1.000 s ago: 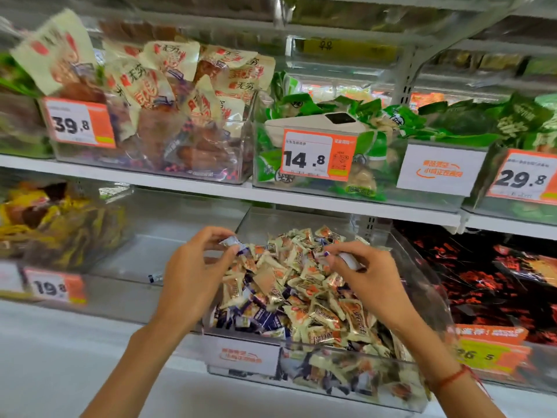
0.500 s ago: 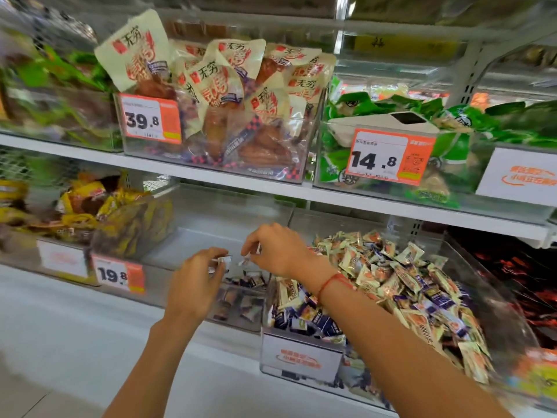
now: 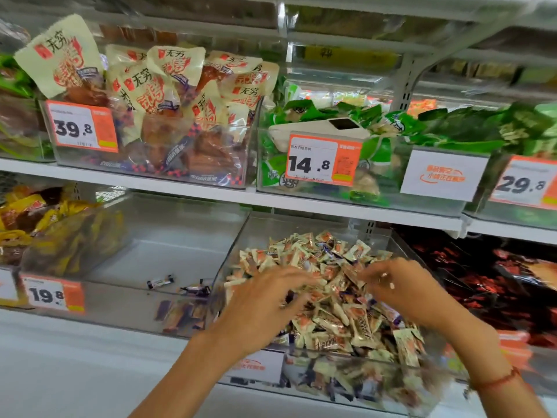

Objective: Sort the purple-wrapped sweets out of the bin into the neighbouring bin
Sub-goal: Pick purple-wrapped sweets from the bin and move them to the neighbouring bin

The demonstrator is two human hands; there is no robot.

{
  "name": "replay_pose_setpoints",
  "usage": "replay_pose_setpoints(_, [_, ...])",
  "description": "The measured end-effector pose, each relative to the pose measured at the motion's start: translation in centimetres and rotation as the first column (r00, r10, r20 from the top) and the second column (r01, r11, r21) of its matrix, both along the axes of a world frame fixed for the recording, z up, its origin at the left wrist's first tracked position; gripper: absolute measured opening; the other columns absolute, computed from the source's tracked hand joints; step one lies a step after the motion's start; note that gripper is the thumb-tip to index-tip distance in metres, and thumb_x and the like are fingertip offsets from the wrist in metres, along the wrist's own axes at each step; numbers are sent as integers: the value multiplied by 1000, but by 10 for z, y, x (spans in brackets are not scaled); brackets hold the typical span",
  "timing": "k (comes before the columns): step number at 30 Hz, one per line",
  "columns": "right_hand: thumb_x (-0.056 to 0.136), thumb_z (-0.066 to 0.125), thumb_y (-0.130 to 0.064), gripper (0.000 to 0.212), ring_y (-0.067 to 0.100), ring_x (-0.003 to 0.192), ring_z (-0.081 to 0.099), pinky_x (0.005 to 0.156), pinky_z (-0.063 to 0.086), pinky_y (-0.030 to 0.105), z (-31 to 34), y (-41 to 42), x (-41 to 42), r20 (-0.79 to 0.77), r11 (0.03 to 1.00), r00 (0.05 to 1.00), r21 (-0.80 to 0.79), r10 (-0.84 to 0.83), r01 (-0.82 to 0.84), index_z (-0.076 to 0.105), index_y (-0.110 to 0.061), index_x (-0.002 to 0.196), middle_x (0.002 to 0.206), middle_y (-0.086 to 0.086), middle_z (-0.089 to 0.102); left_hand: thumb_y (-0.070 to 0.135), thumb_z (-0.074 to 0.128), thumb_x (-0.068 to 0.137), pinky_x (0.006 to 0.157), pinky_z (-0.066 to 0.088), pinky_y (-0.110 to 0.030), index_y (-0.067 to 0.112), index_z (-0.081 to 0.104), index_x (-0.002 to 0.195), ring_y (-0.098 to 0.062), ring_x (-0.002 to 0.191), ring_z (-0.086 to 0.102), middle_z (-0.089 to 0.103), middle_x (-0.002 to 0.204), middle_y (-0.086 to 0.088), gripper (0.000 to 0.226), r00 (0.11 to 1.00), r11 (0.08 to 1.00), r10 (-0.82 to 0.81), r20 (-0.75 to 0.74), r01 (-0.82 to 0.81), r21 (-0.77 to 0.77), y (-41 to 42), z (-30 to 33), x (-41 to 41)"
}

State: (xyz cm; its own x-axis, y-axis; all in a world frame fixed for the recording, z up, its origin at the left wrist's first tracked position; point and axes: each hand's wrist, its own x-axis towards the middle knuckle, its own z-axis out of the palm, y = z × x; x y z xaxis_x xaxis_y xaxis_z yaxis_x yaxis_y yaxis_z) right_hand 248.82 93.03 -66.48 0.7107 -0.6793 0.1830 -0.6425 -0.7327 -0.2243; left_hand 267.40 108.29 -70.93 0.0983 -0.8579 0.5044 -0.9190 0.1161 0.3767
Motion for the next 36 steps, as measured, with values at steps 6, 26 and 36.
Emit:
replay_pose_setpoints(6, [89,58,-11,64,20,136,38,106,38,32,-21,-17,-8,-264,997,964,63,-23,41,35,-24,147,148,2,40,47,40,97,112,15,-29,42,40,139,-5,137,24,32,150,17,42,987,960,-48,151,4,279,-47,-8,-8])
replay_pose_setpoints(26, [87,67,-15,27,23,105,62,85,51,40,-44,-21,10,125,994,986,-27,110,-108,64,-25,112,113,0,68,46,49,94,89,48,-37,40,61,116,-5,102,56,63,112,17,25,996,953,-53,68,30,302,-89,18,-18])
replay_pose_setpoints(36, [83,74,-27,36,16,121,54,99,42,26,-31,-24,6,191,992,977,68,93,-107,67,-16,117,128,0,62,38,57,92,99,37,-28,39,47,130,-6,123,46,50,133,19,39,936,977,146,321,-188,103,-70,8,1])
